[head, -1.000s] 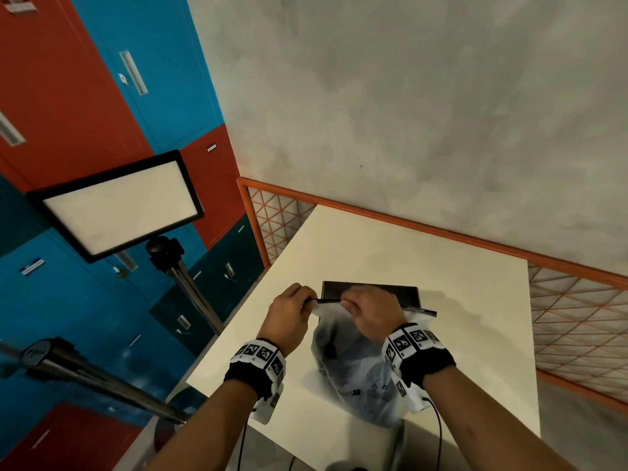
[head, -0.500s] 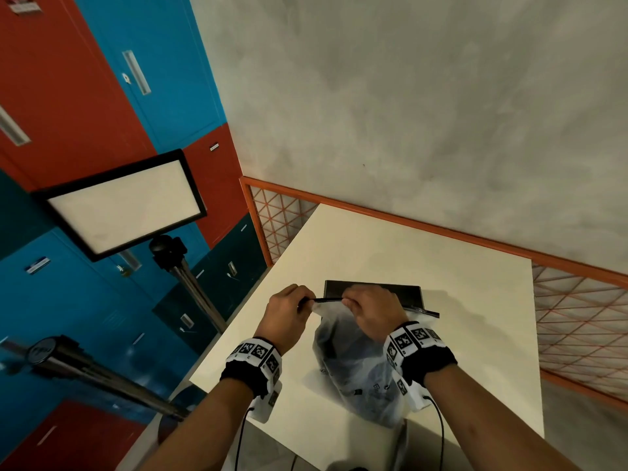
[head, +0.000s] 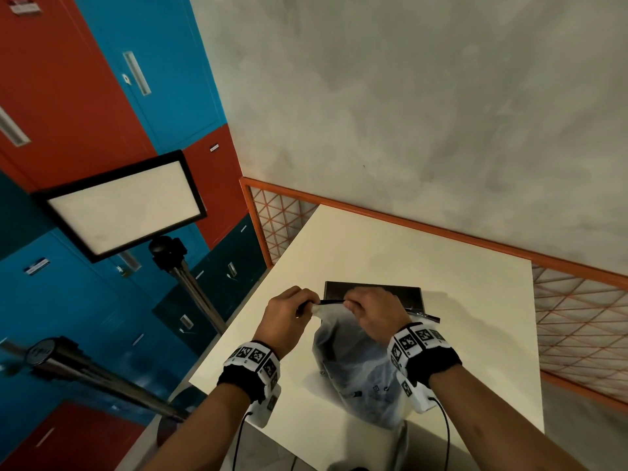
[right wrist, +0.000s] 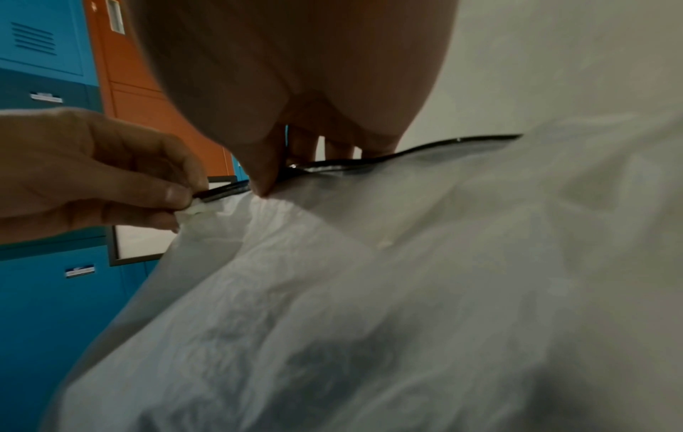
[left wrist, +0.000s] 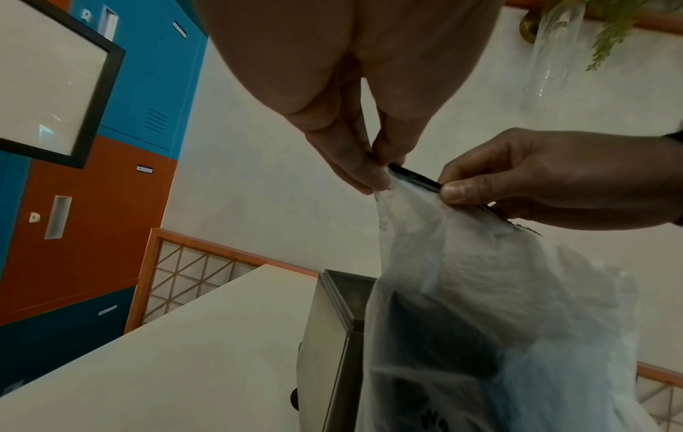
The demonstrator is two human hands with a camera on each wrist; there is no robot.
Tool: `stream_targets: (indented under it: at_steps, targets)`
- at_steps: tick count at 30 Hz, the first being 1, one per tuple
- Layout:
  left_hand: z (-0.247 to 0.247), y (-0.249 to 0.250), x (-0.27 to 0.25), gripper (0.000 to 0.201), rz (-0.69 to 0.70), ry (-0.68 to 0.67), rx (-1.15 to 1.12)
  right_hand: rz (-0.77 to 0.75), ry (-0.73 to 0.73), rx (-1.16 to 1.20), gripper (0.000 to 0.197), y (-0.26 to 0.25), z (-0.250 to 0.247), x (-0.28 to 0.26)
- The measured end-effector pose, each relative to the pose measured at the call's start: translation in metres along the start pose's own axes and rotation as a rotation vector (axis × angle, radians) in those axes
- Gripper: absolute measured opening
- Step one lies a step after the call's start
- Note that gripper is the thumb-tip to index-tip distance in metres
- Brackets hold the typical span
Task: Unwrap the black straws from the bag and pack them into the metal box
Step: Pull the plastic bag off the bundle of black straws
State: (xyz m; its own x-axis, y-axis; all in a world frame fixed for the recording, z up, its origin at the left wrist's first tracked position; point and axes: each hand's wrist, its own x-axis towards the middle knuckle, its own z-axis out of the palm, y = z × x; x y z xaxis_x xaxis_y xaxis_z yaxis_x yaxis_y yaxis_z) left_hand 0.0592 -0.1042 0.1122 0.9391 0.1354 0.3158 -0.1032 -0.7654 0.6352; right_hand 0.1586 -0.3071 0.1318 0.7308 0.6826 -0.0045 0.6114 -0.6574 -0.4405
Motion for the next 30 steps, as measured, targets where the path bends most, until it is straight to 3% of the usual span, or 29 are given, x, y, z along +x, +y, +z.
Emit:
stream_targets:
  at_steps: [7,11,16,19,30]
  targets:
    - [0.006,-0.001,0.001,0.024,0.000,-0.032,0.007,-0.029,0.019,0.012,0.020,0.002,0.002,0.003]
    - [0.010,0.003,0.004,0.011,-0.022,-0.031,0.026,-0.081,0.014,0.034,0.021,-0.002,0.002,0.003]
    - [0.014,0.009,0.011,0.017,-0.059,-0.010,0.025,-0.179,-0.001,0.023,0.025,-0.011,0.005,0.003]
    - [0.016,0.011,0.013,0.017,-0.069,-0.003,0.027,-0.135,-0.039,-0.032,0.022,-0.016,0.005,0.006]
    - [0.018,0.012,0.014,0.014,-0.175,0.076,0.041,-0.018,-0.044,-0.070,0.051,-0.004,-0.008,0.003]
